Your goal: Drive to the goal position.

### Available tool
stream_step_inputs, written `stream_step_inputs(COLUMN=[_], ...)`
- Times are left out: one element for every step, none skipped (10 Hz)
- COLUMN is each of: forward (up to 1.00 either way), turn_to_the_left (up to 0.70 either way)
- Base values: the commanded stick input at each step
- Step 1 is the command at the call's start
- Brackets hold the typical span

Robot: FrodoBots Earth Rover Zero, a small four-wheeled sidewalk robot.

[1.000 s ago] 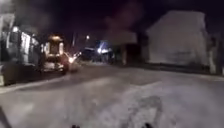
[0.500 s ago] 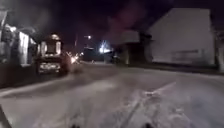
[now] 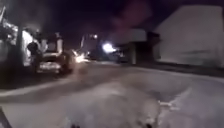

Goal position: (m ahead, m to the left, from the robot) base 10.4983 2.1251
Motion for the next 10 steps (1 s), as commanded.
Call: stream_step_inputs(forward=[0.85, 0.85, 0.85, 0.85, 0.85, 0.85, 0.85, 0.85, 0.85, 0.85], turn_to_the_left=[0.02, 0.28, 0.34, 0.34, 0.29, 0.01, 0.0, 0.0, 0.0, 0.0])
